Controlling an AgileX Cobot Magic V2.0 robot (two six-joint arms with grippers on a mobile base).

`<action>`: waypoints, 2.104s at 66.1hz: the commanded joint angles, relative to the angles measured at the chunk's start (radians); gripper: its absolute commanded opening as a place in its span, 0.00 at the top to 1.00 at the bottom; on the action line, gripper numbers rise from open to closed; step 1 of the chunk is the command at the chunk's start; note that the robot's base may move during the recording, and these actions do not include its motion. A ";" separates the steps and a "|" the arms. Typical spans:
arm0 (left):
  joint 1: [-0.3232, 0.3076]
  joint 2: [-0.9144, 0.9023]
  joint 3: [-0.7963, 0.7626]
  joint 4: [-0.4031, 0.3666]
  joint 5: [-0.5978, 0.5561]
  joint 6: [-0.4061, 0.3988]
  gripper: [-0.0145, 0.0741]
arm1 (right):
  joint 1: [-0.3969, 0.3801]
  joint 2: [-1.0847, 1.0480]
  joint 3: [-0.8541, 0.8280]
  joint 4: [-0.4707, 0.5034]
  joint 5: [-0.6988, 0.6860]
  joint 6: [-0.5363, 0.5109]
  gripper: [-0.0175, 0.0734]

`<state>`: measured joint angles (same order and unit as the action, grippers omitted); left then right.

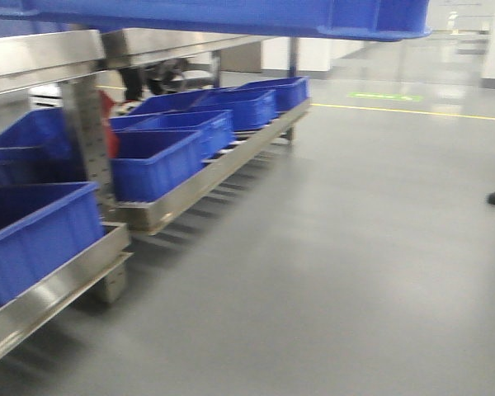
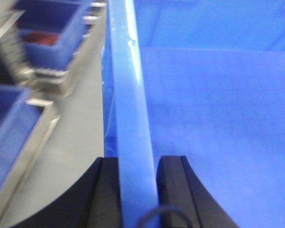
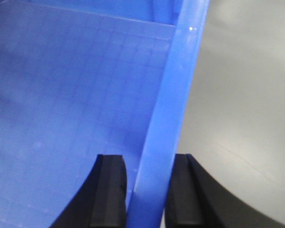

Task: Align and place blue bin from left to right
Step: 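Back away and turn from the rack holding the bin in both grippers, then drive across the floor carrying the blue bin in both grippers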

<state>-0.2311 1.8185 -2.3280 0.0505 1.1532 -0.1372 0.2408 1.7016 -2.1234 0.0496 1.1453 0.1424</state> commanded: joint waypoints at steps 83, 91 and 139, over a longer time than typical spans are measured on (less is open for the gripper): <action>-0.002 -0.022 -0.019 -0.018 -0.105 -0.003 0.96 | 0.000 -0.024 -0.020 -0.001 -0.058 -0.030 0.88; -0.002 -0.022 -0.019 -0.018 -0.105 -0.003 0.96 | 0.000 -0.024 -0.020 -0.001 -0.058 -0.030 0.88; -0.002 -0.022 -0.019 -0.018 -0.105 -0.003 0.96 | 0.000 -0.024 -0.020 -0.001 -0.058 -0.030 0.88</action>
<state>-0.2311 1.8223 -2.3280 0.0505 1.1532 -0.1372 0.2408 1.7016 -2.1234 0.0496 1.1462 0.1424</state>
